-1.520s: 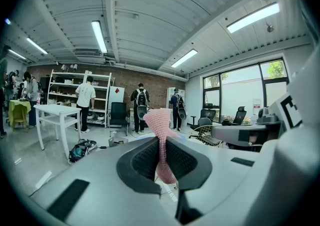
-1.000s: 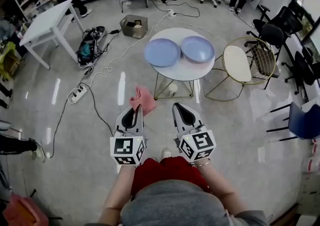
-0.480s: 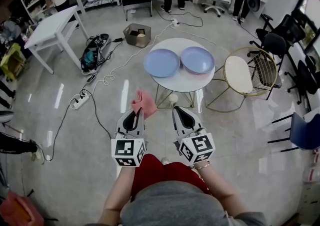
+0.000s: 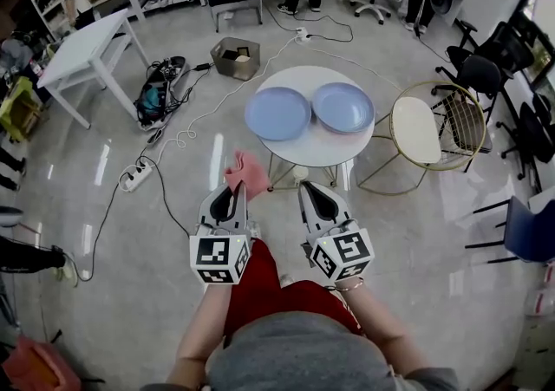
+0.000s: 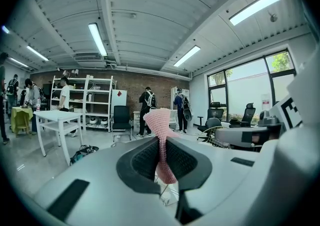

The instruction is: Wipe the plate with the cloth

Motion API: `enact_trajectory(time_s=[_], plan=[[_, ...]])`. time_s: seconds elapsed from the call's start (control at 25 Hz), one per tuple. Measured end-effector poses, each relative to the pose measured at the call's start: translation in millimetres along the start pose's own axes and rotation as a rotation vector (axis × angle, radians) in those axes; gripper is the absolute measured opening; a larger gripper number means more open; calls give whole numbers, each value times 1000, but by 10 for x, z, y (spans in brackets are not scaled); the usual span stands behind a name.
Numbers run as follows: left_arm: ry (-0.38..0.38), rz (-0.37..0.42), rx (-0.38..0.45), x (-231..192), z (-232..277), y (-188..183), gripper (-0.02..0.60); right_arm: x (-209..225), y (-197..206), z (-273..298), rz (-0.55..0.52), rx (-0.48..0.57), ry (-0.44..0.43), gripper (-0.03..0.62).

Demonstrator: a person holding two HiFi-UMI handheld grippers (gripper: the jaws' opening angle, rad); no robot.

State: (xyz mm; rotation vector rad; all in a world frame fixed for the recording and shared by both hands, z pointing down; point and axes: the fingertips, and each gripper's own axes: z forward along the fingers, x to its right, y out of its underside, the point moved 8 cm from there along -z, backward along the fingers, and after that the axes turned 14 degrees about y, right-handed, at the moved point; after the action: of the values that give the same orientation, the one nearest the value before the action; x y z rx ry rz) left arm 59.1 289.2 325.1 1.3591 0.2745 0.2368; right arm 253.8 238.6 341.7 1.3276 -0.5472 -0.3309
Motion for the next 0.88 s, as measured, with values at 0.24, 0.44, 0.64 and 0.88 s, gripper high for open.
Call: enact_trajectory(time_s=[0.24, 0.44, 0.64, 0.88], plan=[[9, -9, -8, -353, 317, 19, 34, 64, 9, 397, 14, -17, 19, 29], [20, -16, -20, -803, 629, 17, 34, 62, 38, 857, 7, -45, 43, 30], [44, -7, -39, -1280, 973, -47, 34, 58, 32, 1360, -4, -70, 68, 31], [82, -21, -63, -1869, 1328, -115, 34, 12, -5, 1956, -4, -88, 120, 30]])
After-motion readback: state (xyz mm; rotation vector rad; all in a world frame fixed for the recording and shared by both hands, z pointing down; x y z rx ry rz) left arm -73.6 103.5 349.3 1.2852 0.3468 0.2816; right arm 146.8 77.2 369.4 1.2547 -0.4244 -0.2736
